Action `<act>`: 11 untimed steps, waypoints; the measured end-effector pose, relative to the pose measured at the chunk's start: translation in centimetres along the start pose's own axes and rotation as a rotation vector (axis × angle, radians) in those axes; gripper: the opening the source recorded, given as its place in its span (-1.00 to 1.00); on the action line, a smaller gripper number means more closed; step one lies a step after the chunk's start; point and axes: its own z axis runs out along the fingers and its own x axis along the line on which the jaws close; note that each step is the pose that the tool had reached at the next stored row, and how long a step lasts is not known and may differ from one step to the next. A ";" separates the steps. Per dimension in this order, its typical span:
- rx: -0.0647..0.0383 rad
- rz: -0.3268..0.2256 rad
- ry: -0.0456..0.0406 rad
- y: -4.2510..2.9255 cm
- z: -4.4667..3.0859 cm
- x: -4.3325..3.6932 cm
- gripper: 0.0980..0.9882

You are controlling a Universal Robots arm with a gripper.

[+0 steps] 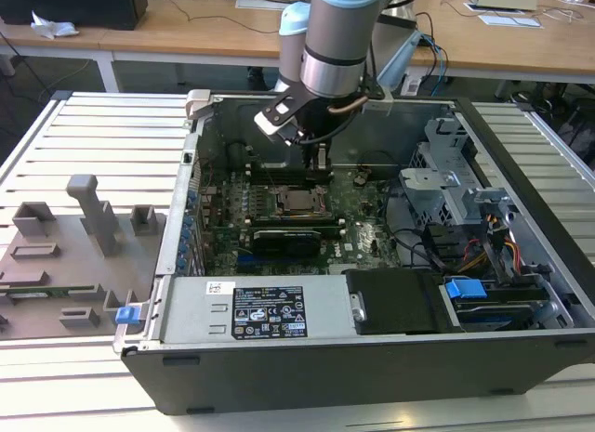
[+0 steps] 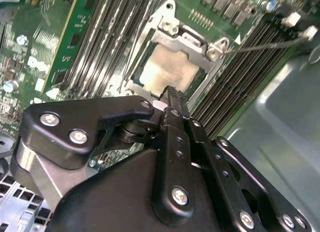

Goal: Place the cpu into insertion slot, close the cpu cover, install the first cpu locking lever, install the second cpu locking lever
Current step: 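Close the cpu cover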

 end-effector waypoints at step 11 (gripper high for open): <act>0.000 0.000 0.0000 -2.57 0.33 0.00 -0.98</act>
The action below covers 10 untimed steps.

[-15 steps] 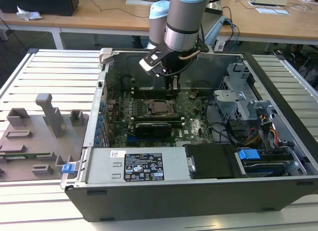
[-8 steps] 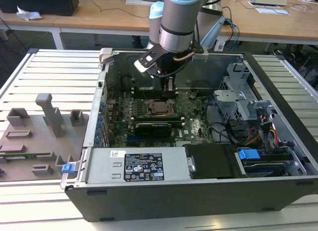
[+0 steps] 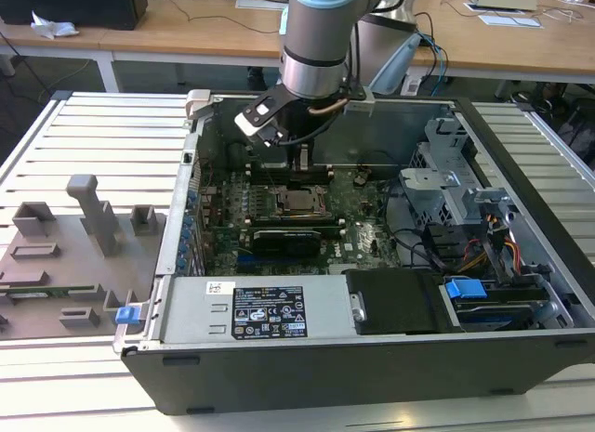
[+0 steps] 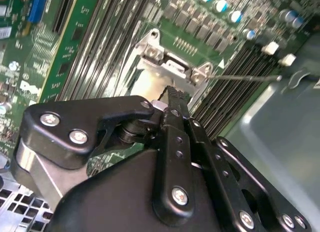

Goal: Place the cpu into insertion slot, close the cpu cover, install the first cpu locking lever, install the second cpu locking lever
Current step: 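Close the cpu cover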

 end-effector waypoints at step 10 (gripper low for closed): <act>0.000 0.000 -0.0001 -1.34 1.54 -0.02 -0.98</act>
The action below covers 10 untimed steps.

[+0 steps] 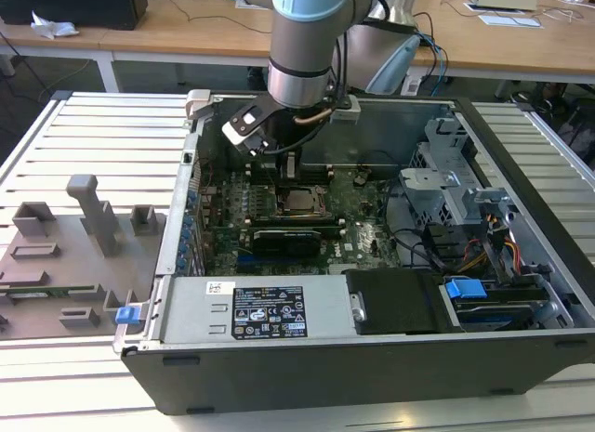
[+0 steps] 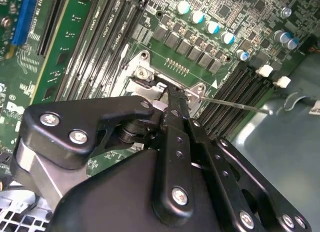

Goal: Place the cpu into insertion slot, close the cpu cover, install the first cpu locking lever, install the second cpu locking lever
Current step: 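Close the cpu cover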

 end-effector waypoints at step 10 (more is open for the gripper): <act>0.000 0.000 0.0002 -0.42 0.87 -0.01 -0.98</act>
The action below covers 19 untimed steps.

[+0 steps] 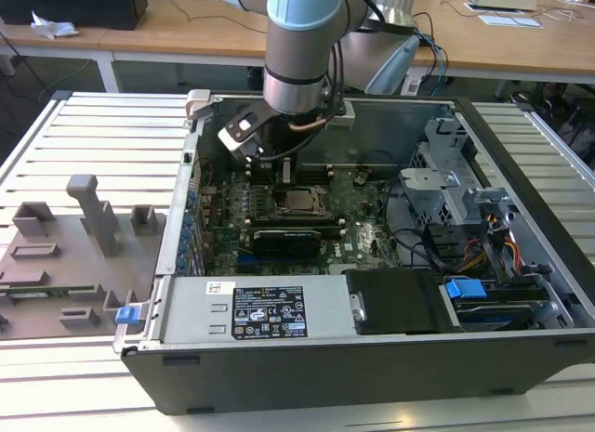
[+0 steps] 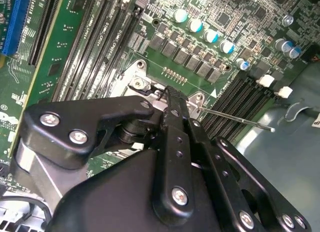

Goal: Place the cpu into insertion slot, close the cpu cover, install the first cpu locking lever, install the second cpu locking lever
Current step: 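Close the cpu cover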

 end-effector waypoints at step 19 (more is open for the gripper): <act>0.006 0.000 0.0003 3.64 -0.70 -0.01 -0.98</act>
